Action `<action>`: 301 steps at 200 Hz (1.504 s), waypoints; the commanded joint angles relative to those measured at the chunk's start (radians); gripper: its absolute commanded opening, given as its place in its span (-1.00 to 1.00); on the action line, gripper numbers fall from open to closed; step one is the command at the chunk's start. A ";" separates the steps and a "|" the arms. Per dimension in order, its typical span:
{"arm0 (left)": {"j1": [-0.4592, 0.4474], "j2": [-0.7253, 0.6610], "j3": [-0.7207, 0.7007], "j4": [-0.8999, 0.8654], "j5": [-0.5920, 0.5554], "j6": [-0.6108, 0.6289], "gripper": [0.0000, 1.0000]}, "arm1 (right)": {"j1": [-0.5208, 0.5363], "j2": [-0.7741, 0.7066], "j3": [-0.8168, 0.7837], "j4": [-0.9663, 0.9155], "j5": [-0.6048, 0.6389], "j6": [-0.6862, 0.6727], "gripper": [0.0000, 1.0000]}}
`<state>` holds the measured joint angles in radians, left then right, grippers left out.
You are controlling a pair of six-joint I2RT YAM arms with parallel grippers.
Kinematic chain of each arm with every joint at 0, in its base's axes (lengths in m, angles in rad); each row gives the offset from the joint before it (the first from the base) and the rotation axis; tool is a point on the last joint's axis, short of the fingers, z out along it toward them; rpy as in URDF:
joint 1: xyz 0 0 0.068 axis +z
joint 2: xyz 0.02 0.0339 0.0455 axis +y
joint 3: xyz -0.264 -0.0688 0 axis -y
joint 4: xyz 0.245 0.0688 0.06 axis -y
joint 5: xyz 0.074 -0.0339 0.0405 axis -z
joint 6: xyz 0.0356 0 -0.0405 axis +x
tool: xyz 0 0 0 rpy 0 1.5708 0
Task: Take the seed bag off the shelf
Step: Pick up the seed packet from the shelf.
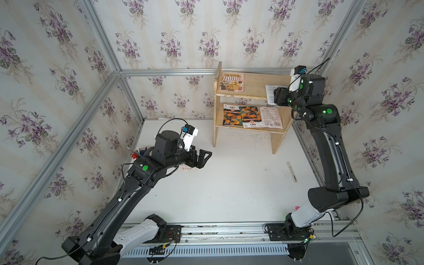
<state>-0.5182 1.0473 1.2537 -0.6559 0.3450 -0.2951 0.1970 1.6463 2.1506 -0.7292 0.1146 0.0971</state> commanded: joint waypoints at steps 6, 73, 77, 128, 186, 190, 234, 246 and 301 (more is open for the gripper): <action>0.000 0.000 0.009 0.020 0.008 0.004 1.00 | 0.001 0.031 0.059 0.031 0.011 -0.016 0.32; 0.000 -0.007 0.026 0.005 0.003 0.019 1.00 | 0.001 -0.152 -0.110 0.112 -0.088 0.051 0.36; 0.000 -0.007 0.026 0.004 0.002 0.020 1.00 | 0.001 -0.168 -0.126 0.109 -0.092 0.061 0.37; 0.000 -0.032 0.009 -0.022 -0.009 0.036 1.00 | -0.003 -0.458 -0.505 0.206 -0.110 0.201 0.44; 0.000 -0.074 -0.006 -0.030 0.006 0.022 1.00 | -0.180 -0.578 -0.702 0.300 -0.311 0.357 0.45; -0.001 -0.076 -0.008 -0.030 0.004 0.021 1.00 | -0.198 -0.580 -0.710 0.310 -0.342 0.368 0.45; 0.000 -0.090 -0.013 -0.039 -0.003 0.023 1.00 | -0.343 -0.567 -0.790 0.452 -0.637 0.488 0.45; 0.000 -0.092 -0.018 -0.040 -0.005 0.022 1.00 | -0.358 -0.554 -0.799 0.490 -0.688 0.515 0.45; 0.000 -0.098 -0.033 -0.040 -0.014 0.024 1.00 | -0.369 -0.482 -0.818 0.610 -0.800 0.587 0.35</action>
<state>-0.5182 0.9527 1.2247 -0.7002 0.3428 -0.2733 -0.1707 1.1442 1.3312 -0.2188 -0.6052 0.6350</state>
